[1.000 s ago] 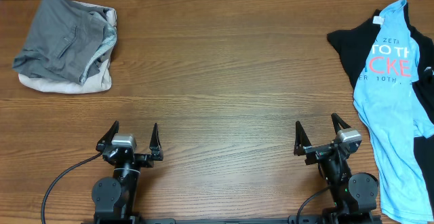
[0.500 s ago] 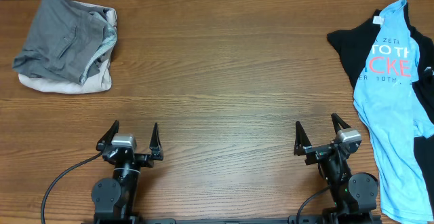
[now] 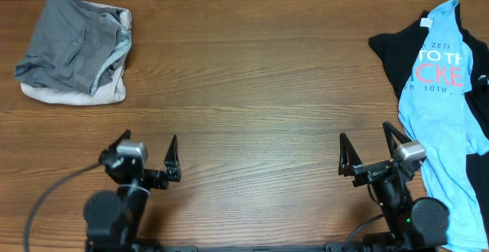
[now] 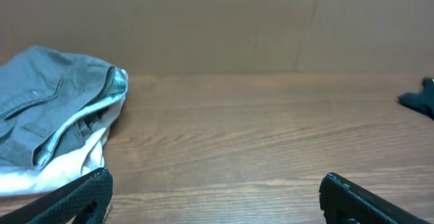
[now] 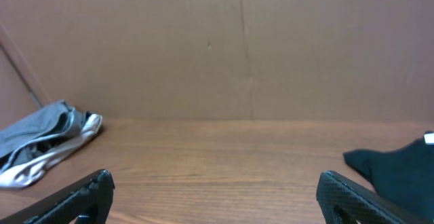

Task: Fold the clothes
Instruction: 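Raise both arms and move the right gripper over the blue T-shirt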

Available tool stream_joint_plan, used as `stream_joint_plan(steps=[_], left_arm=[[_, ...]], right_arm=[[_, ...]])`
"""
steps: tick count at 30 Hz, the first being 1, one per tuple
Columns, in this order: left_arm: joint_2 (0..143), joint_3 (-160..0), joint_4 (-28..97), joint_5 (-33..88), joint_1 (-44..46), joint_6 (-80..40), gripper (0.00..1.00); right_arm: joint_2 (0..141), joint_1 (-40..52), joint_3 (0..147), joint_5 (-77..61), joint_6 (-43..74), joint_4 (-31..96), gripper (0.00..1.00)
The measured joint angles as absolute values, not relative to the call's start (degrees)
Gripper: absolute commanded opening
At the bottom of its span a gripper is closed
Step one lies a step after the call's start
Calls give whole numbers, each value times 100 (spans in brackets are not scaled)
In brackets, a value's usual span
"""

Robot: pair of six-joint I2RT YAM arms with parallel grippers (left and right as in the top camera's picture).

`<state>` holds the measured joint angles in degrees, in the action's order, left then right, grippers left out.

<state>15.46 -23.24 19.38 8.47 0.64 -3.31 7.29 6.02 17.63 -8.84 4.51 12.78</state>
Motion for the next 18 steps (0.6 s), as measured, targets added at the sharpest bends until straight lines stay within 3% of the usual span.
stream_joint_plan(steps=[8, 18], left_arm=[[4198, -4906, 3444, 1308, 64, -276, 100], [7837, -8814, 7015, 1653, 73, -106, 100]], right_arm=[[2989, 602, 4233, -1225, 484, 2932, 100], [6657, 602, 8353, -1415, 491, 6027, 100]])
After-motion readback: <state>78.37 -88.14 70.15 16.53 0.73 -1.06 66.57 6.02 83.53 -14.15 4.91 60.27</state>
